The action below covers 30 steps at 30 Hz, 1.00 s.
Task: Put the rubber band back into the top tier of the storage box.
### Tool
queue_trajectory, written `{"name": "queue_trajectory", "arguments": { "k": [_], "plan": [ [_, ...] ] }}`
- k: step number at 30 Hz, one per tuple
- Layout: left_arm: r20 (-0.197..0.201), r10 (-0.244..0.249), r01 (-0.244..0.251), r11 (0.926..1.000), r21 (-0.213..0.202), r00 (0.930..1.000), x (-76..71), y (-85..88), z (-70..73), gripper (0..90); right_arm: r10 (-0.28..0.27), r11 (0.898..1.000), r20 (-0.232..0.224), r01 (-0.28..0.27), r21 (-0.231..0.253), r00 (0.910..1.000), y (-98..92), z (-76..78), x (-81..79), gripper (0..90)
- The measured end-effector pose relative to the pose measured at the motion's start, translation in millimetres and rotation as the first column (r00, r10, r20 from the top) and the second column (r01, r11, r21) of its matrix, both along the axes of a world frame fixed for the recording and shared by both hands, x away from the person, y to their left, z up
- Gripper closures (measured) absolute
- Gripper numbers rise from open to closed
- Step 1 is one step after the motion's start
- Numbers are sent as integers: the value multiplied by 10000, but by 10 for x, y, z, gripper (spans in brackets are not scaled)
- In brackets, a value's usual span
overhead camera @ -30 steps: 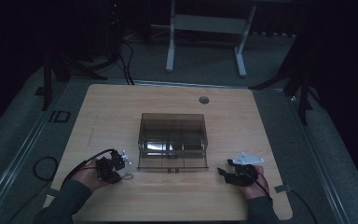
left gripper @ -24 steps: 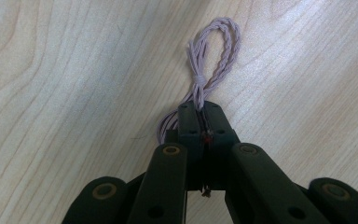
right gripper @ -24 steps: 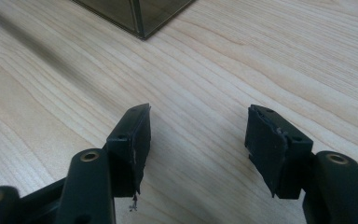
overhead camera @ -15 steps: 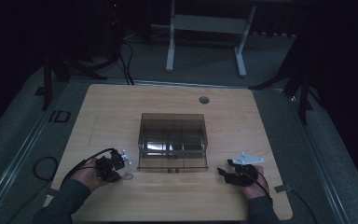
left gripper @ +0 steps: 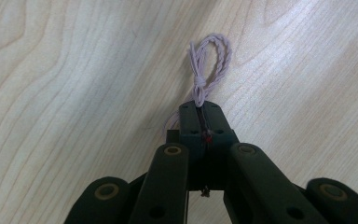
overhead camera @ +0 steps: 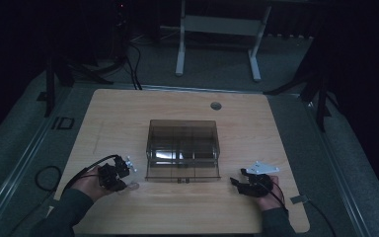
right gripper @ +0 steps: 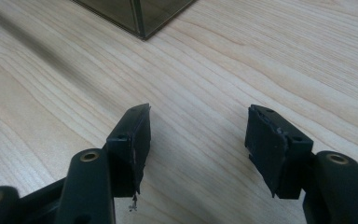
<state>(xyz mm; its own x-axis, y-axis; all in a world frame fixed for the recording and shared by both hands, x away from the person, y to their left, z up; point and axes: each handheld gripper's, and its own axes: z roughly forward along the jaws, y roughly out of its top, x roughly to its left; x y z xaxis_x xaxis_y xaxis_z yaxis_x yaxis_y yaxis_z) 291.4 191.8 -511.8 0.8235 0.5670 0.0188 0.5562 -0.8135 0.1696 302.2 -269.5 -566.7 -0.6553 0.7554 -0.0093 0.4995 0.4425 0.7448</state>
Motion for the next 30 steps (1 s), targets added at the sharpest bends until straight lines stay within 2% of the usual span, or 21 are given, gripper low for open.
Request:
{"name": "queue_trajectory", "arguments": {
  "k": [15,30],
  "plan": [
    [127,97,-95,9999,-126,9999,-13,41,102,894,1,10000,4,-1,-8,10000,1,0,0,406],
    [58,103,-102,9997,-239,9999,-22,79,175,894,7,10000,-3,-7,0,10000,0,0,1,404]
  ]
}}
